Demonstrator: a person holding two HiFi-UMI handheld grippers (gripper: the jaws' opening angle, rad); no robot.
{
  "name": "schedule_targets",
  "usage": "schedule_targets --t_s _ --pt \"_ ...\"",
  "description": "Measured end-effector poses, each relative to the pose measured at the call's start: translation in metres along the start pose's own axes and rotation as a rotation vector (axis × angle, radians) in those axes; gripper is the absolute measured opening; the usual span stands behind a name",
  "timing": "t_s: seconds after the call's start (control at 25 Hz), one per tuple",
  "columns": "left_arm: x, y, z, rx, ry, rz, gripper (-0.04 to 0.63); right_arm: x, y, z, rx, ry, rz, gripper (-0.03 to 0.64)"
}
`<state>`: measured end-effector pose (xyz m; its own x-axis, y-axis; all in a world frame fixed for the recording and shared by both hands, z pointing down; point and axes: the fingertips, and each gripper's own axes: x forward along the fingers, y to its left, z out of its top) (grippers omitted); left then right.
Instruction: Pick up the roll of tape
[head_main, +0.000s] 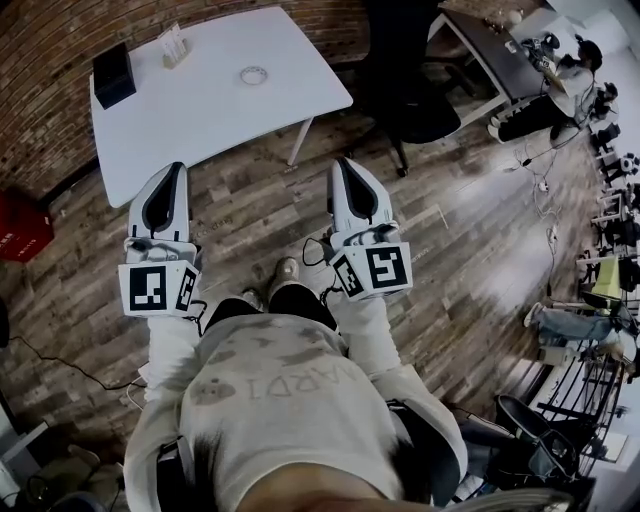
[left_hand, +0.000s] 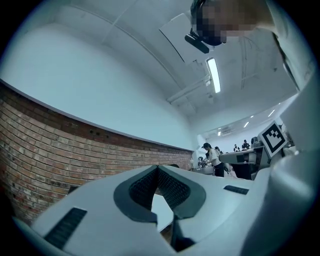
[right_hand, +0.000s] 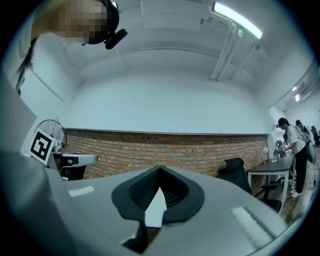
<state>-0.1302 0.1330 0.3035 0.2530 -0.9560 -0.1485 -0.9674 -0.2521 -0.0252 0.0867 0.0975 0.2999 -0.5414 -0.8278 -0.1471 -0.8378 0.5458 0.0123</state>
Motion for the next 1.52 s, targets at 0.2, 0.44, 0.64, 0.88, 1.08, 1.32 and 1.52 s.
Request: schedule_targets --t_s 0.2,0.44,0.64,0.88,1.08,1.32,1.52 --pt "0.017 0.009 -0.01 -0.007 0.011 0.008 0.006 0.021 -0.008 -0.009 0.002 0.012 0.011 0.011" --pt "0.049 0.028 -0.015 -0.001 0.017 0.034 0.006 0.061 -0.023 -0.017 0.009 0.012 0.033 0.011" --pt "0.089 0.043 -0.02 0.005 0.019 0.055 0.006 0.104 -0.044 -0.022 0.013 0.013 0.055 0.011" --pt "0.141 0.054 -0.025 0.005 0.009 0.078 0.006 0.152 -0.075 -0.025 0.002 0.01 0.082 0.011" --pt "0.178 0.057 -0.024 0.009 0.007 0.1 0.006 0.184 -0.1 -0.023 0.004 0.006 0.107 0.011" --pt "0.214 0.054 -0.026 0.028 0.005 0.123 0.006 0.212 -0.13 -0.027 0.014 -0.003 0.135 0.011" --pt "0.241 0.053 -0.028 0.039 0.006 0.142 0.006 0.234 -0.15 -0.031 0.025 -0.009 0.161 0.011"
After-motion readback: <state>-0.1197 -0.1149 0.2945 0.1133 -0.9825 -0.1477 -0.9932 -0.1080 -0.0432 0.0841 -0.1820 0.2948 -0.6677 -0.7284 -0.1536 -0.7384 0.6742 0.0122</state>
